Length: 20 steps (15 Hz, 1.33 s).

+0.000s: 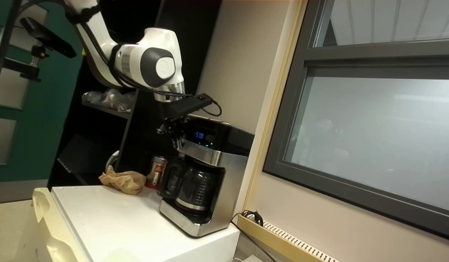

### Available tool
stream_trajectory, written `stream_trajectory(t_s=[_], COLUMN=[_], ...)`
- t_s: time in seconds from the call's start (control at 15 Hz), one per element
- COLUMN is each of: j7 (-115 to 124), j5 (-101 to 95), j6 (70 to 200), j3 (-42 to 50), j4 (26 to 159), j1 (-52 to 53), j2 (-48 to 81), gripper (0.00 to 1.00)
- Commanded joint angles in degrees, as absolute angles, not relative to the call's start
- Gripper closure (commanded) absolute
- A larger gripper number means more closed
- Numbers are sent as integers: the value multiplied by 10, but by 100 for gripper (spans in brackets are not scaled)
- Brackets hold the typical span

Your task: Turn on the coffee maker

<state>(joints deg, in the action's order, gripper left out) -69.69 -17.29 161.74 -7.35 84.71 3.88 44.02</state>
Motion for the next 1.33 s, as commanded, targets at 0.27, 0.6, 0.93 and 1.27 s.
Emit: stream_trajectory(t_s=[0.27,0.6,0.93,1.27], j7=[-717,-737,-749,-739], j5=[-179,-183,-190,-221], j6=[1617,1631,1668,1708], j3=[-90,-92,-85,-62], j4=[911,1002,1104,1163], j1=[18,4,-1,7], j2=[391,331,271,236], gripper=[100,100,100,100])
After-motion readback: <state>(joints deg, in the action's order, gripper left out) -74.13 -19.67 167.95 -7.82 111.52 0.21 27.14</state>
